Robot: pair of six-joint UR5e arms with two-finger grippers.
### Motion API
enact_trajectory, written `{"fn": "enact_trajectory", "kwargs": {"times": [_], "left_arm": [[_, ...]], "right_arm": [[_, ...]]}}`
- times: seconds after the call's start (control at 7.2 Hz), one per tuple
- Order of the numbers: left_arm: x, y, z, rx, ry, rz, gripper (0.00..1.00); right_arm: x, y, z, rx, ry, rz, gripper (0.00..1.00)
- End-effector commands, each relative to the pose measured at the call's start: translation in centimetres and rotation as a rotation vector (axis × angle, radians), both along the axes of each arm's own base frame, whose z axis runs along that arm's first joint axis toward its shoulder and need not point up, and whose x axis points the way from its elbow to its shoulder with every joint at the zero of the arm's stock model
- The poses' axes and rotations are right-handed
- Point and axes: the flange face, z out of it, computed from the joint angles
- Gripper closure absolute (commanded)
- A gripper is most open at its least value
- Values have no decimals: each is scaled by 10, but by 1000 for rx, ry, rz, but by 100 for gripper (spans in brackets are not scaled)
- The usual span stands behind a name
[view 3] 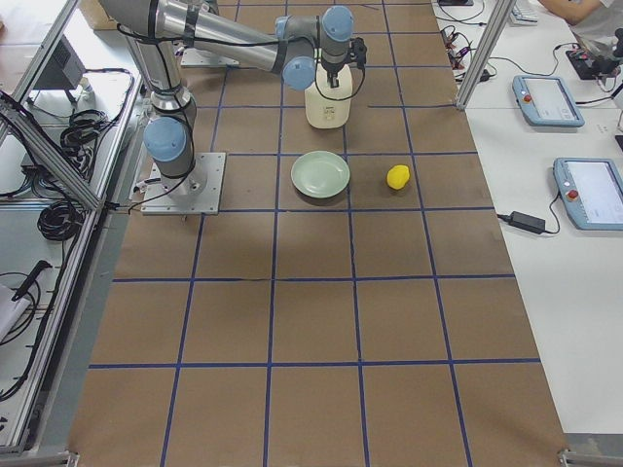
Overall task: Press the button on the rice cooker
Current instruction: 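Press down on the rice cooker's green lid button with the right gripper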
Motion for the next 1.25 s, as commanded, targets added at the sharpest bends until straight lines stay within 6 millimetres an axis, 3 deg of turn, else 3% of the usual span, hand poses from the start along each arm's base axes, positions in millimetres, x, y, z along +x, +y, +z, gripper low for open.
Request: {"fn": "enact_trajectory", "kwargs": {"times": [0.0, 1.11], "left_arm": [[0, 0, 0, 0, 0, 0, 0], [0, 0, 0, 0, 0, 0, 0]], "right_arm": [[-1, -1, -1, -5, 3, 12, 94], [-2, 3, -9, 0, 4, 24, 94]]}}
